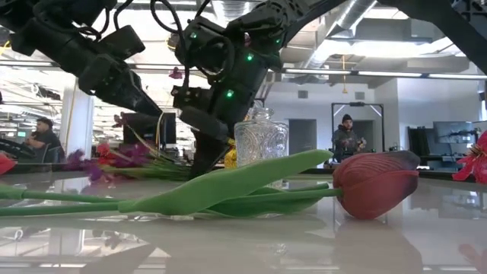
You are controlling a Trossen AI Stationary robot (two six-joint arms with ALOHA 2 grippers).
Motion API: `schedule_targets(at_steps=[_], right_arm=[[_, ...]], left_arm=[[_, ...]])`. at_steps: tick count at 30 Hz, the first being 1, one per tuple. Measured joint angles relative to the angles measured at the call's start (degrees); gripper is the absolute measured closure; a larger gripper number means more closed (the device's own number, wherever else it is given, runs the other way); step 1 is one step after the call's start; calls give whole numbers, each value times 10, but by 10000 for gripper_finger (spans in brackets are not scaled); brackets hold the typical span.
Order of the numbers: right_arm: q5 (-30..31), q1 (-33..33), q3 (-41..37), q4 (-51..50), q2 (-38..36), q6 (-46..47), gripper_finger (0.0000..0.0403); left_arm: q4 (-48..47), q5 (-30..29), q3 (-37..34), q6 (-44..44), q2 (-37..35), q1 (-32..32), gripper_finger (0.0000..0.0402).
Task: Sort flowers into vase by color
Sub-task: Put the purple flowers into the yellow vase
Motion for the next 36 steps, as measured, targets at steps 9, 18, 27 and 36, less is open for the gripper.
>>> schedule_targets(at_steps=[9, 18, 27, 36], right_arm=[[-162, 22, -105, 177, -105, -119, 374], [-225, 3, -402, 574, -347, -131, 374], [-113, -71, -699, 1076, -476, -51, 374], [10, -177, -715, 1149, -459, 52, 374]], left_arm=[[-16, -103, 0, 10, -58, 0, 198], [-34, -120, 0, 6, -89, 2, 198], [-19, -101, 0, 5, -73, 3, 198], [-16, -90, 0, -8, -62, 5, 198]])
